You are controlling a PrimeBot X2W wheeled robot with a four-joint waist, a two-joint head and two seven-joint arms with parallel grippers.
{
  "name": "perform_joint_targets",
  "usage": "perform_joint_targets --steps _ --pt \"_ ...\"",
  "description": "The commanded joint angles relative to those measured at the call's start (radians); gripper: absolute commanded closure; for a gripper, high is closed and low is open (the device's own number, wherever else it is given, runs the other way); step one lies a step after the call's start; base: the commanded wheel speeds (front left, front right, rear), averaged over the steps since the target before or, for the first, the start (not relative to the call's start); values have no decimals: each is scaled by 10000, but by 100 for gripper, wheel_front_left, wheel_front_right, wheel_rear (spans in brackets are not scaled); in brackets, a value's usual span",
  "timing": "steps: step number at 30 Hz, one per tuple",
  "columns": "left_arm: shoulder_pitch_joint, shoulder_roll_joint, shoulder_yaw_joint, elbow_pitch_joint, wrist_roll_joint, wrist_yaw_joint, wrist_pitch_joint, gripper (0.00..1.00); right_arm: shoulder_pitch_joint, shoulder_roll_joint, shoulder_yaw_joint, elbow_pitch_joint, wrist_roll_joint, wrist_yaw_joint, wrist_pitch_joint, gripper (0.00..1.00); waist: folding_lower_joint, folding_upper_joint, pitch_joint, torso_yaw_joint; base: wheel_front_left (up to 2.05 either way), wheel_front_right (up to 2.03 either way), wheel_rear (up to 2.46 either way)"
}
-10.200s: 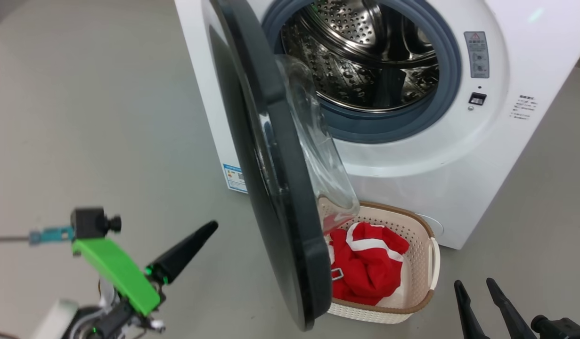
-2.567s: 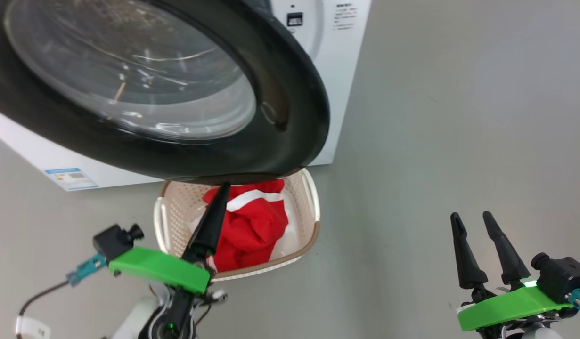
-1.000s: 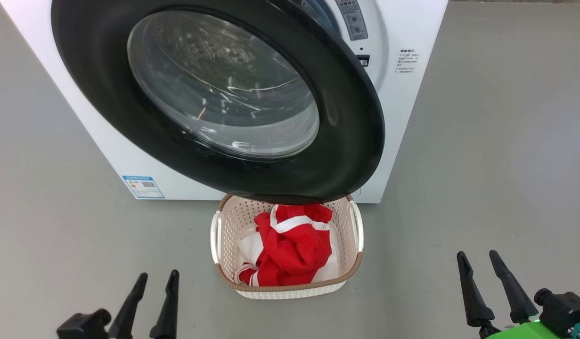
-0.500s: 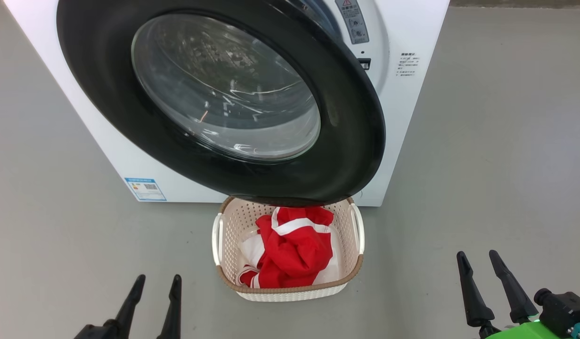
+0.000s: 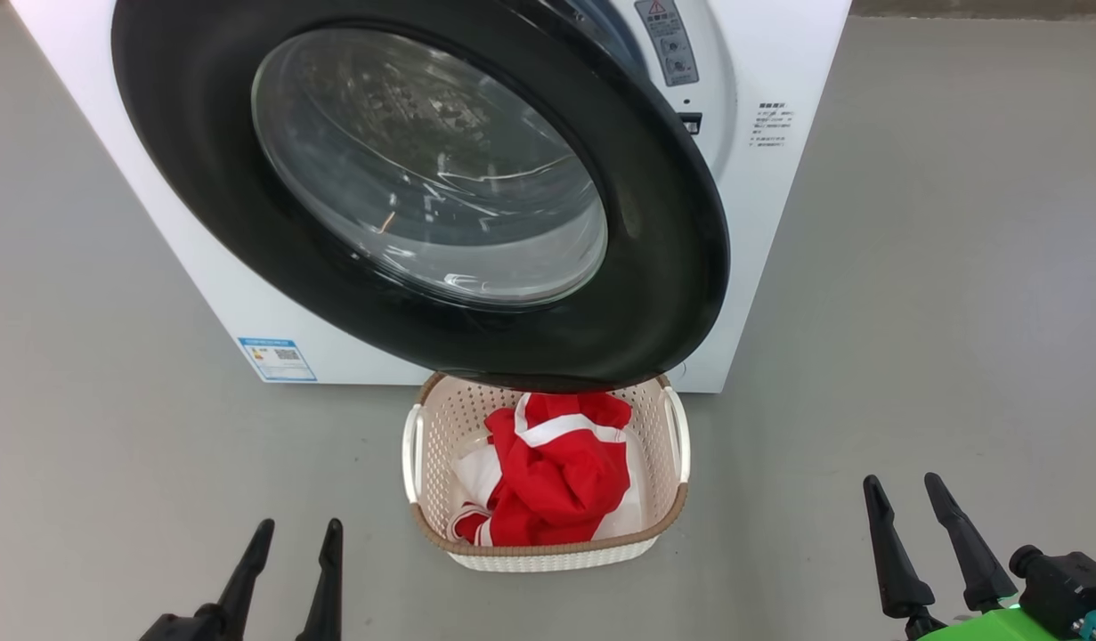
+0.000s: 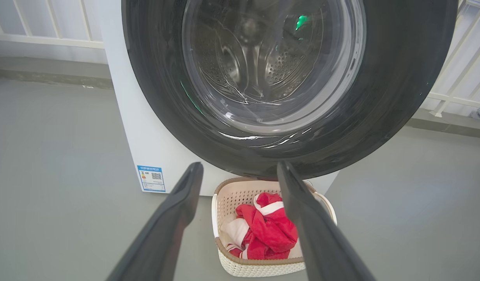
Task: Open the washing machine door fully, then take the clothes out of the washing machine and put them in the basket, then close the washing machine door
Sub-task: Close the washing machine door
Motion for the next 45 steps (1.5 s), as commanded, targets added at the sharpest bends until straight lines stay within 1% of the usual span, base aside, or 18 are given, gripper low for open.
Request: perform_joint_targets --steps 1,2,3,4,5,6,10,16,29,37,45 --pt "-137 37 310 -269 129 -54 -122 0 -85 -175 207 -259 -47 2 -65 0 0 -1 34 42 0 0 0" --pt "-157 34 288 -273 125 -54 -122 0 -92 -174 226 -265 -28 2 -65 1 0 -1 54 69 0 0 0" --pt "-183 31 257 -266 116 -54 -122 0 -106 -170 254 -269 -1 2 -65 27 0 -1 82 106 0 0 0" --pt "-214 29 227 -253 96 -54 -122 0 -126 -168 283 -263 19 2 -65 57 0 -1 114 147 0 0 0" --pt "-243 27 194 -241 86 -54 -122 0 -161 -165 295 -257 37 2 -65 69 0 -1 147 188 0 0 0" --pt "-272 26 140 -227 66 -54 -122 0 -205 -160 303 -249 60 2 -65 100 0 -1 192 239 0 0 0" --pt "-421 23 -115 -167 -170 -54 -122 0 -521 -216 516 -189 135 2 -65 100 0 -1 358 440 0 0 0" --pt "-653 22 -445 -154 -523 -54 -122 0 -1400 -371 925 -72 201 2 -65 100 0 -1 747 813 0 0 0" --pt "-1310 21 -915 -257 -995 -54 -122 0 -3475 -1177 1958 270 324 2 -65 100 0 -1 1838 1428 0 0 0" --pt "-1693 21 -1181 -348 -1230 -54 -122 0 -4391 -1350 2058 272 475 2 -65 100 0 -1 2465 1744 0 0 0" --pt "-2044 20 -1400 -492 -1406 -10 -122 0 -4941 -1405 1728 155 685 2 -65 100 0 -1 3051 1956 0 0 0"
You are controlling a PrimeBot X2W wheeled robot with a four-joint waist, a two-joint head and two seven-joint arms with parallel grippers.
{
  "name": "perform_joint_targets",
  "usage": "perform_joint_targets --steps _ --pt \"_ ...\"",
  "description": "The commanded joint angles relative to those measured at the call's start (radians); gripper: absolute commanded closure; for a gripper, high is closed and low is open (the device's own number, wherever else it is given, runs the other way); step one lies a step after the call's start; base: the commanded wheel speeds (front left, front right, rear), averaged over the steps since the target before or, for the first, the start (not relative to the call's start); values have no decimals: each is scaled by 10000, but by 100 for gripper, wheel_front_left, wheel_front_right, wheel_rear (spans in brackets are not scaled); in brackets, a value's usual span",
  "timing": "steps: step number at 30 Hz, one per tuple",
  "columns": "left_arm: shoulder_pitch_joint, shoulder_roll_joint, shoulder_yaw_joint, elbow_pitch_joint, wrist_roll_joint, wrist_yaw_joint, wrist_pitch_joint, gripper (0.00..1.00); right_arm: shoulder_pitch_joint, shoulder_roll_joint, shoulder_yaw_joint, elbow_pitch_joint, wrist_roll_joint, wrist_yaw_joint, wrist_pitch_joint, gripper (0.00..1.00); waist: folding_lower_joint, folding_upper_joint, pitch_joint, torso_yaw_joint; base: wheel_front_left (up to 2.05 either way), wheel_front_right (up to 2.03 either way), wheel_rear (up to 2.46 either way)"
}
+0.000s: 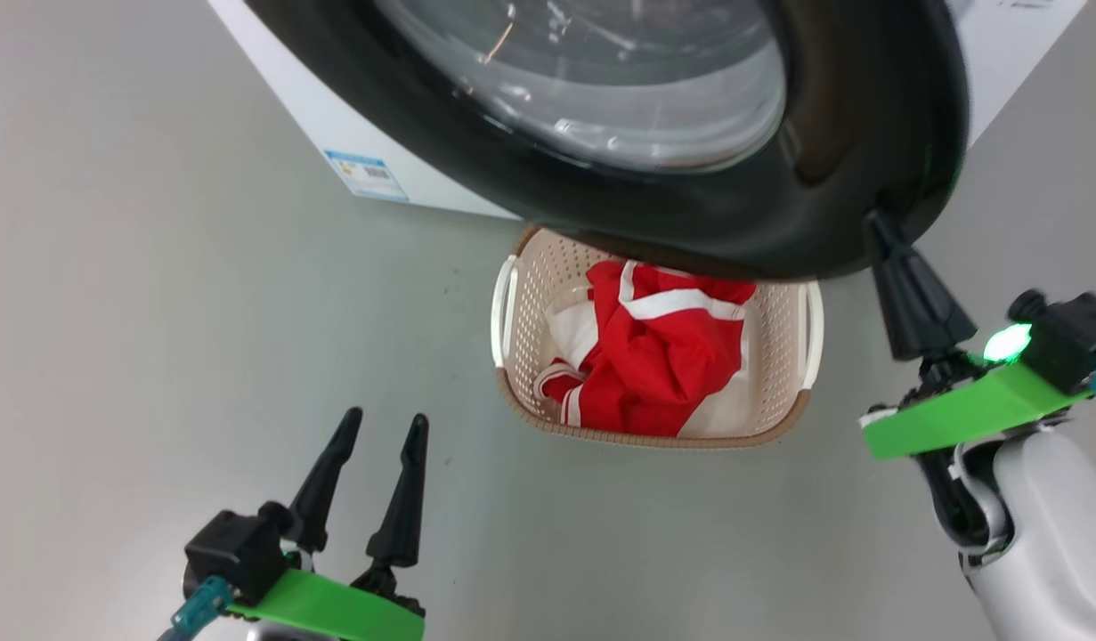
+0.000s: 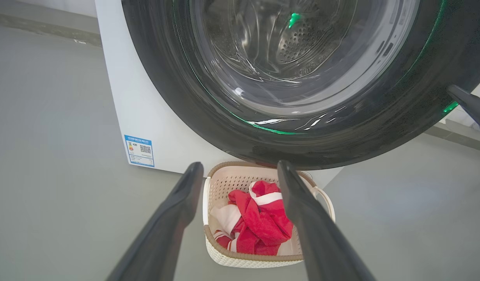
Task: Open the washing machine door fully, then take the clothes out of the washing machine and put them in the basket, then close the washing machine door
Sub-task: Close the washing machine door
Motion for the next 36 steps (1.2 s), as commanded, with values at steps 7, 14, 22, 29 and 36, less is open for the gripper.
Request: perform_joint_targets --steps 7,14,22,29,36 --pt "-650 84 -105 -449 -178 95 -122 0 -941 -253 -264 -404 283 -11 -65 100 0 -1 909 275 0 0 0" --pt "-991 84 -390 -639 -326 179 -122 0 -1745 -518 -696 -450 381 -11 -65 100 0 -1 1441 491 0 0 0" --pt "-1228 84 -626 -772 -488 276 -122 0 -2513 -669 -1076 -513 464 -11 -65 100 0 -1 1851 649 0 0 0" --pt "-1369 83 -657 -822 -546 336 -122 0 -3025 -682 -1467 -486 573 -11 -65 100 0 -1 2032 689 0 0 0" --pt "-1465 83 -676 -818 -565 347 -122 0 -3237 -704 -1524 -607 641 -11 -65 100 0 -1 2112 682 0 0 0"
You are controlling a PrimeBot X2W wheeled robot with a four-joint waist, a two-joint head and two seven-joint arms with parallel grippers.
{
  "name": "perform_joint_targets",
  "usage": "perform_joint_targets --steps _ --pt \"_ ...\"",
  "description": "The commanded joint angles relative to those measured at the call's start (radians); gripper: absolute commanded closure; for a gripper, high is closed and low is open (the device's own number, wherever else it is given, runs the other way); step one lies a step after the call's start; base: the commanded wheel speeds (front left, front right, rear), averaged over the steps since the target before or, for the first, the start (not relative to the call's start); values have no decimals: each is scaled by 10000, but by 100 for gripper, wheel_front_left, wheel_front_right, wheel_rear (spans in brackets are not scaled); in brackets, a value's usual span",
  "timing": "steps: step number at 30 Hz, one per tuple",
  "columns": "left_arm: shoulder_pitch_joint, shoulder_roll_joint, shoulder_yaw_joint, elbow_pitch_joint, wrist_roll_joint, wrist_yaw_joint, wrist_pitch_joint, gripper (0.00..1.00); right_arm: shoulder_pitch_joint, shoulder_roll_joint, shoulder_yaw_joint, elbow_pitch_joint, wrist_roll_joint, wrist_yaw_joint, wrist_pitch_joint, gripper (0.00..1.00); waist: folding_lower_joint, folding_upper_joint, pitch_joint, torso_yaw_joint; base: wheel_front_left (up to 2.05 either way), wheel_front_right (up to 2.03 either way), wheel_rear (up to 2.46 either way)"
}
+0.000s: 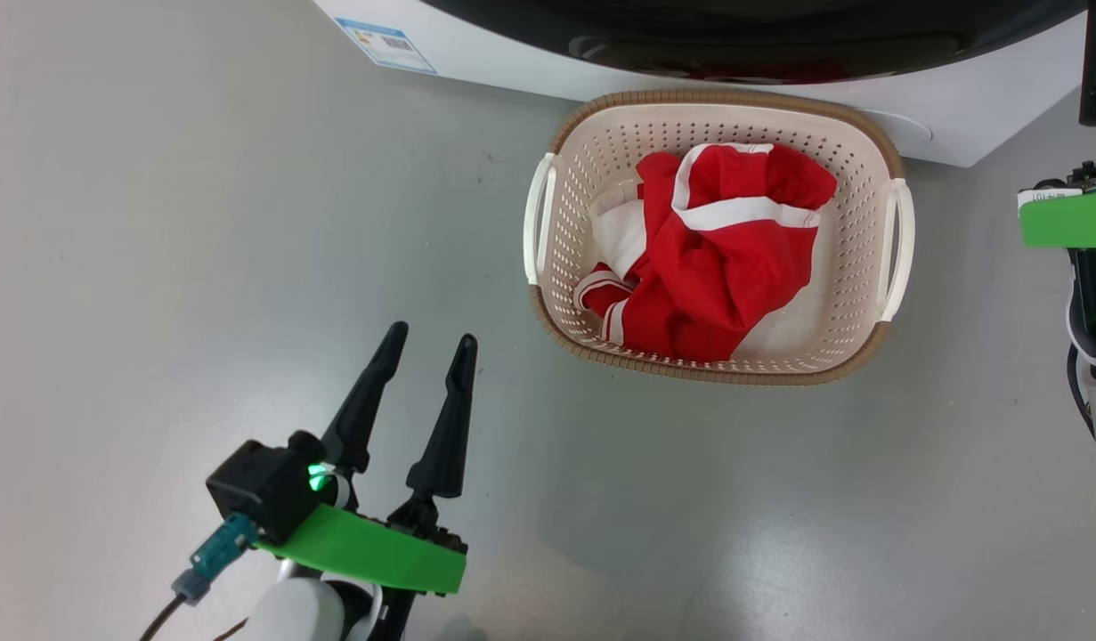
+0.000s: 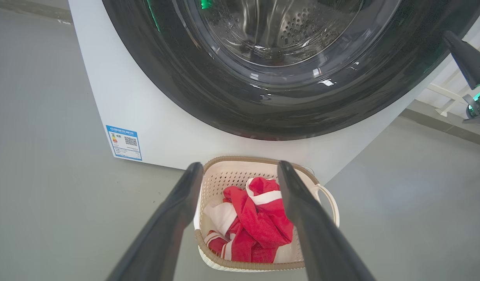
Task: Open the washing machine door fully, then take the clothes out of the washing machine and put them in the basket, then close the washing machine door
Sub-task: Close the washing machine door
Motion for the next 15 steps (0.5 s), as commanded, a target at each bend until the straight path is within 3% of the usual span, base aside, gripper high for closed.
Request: perform_joint_targets --steps 1,15 --pt "-149 152 300 -246 -44 58 -122 0 -326 -18 -12 -345 75 -23 -53 100 -1 -1 35 -11 0 0 0" --pt "-222 152 325 -76 27 28 -122 0 -436 129 168 -231 64 -23 -53 100 -1 -1 -118 -126 0 0 0"
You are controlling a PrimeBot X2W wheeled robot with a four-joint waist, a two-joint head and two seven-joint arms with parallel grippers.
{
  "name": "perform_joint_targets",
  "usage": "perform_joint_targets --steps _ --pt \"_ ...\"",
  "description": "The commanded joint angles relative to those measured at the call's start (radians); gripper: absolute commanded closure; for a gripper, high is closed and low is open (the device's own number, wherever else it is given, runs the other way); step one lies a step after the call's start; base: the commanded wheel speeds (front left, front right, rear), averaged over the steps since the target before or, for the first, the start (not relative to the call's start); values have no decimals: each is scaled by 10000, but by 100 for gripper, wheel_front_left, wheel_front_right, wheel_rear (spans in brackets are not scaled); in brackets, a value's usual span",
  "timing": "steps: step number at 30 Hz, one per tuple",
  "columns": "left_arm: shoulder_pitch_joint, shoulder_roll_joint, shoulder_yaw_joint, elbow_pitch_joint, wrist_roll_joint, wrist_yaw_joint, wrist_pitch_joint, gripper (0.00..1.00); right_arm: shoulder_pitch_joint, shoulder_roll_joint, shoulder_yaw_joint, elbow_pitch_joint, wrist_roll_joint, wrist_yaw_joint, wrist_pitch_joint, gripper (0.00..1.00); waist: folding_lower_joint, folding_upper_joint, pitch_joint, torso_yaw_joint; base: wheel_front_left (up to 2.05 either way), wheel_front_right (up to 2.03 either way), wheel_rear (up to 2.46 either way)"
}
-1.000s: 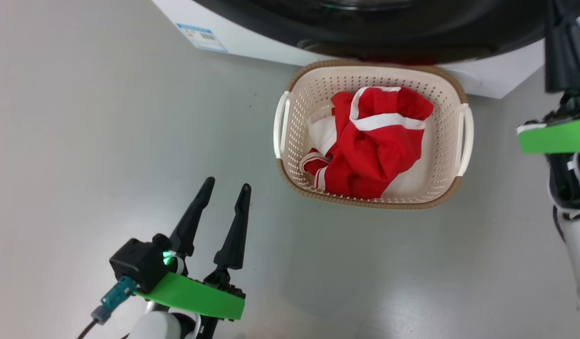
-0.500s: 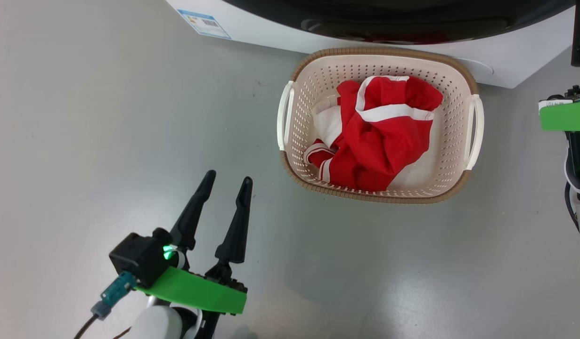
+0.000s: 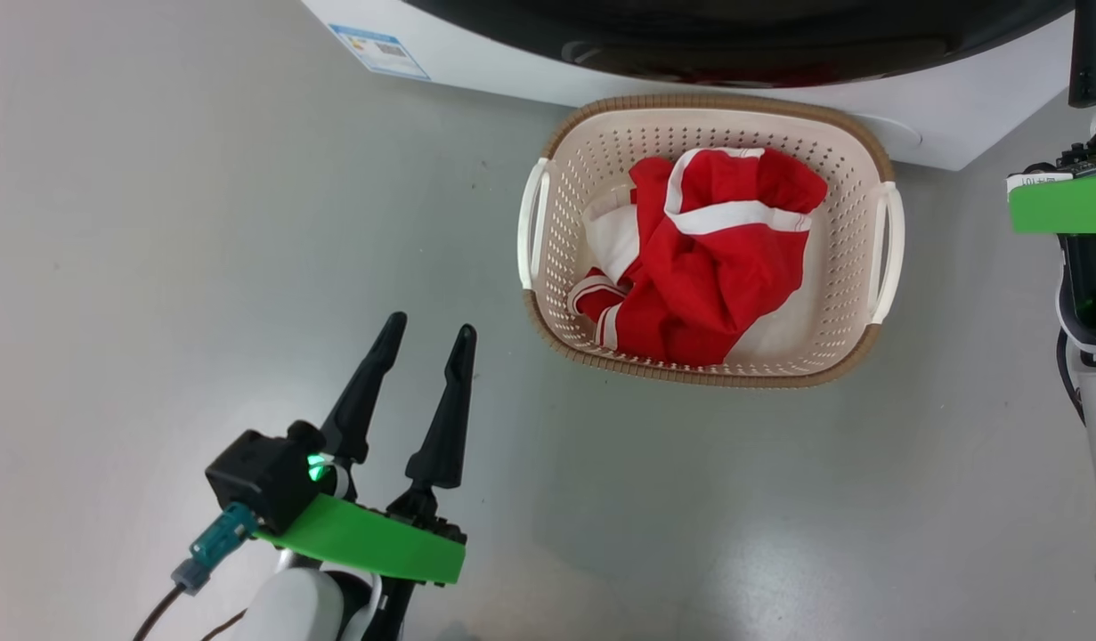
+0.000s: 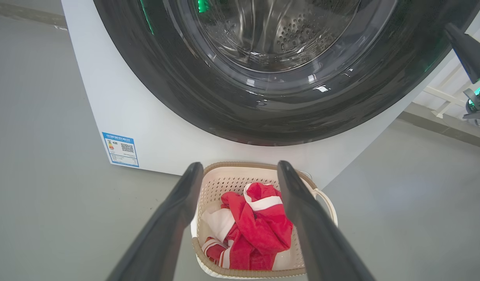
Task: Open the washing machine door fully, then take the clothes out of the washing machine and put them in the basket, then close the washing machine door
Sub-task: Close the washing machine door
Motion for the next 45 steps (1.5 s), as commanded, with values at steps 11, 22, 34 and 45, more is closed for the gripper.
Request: perform_joint_targets --steps 11,22,34,45 --pt "455 158 744 160 351 -91 -122 0 1941 268 780 113 -48 -98 -53 0 0 -1 -1150 -477 0 0 0" --pt "1026 158 1300 424 799 -225 -122 0 3620 628 917 390 -209 -98 -53 0 0 -1 -2160 -965 0 0 0" --pt "1661 158 2028 542 1234 -312 -122 0 5228 995 737 576 -258 -98 -53 0 0 -1 -3061 -1638 0 0 0" --pt "2171 158 2570 578 1684 -338 -122 0 6307 1236 191 645 -302 -98 -53 0 0 -1 -3647 -2225 0 0 0"
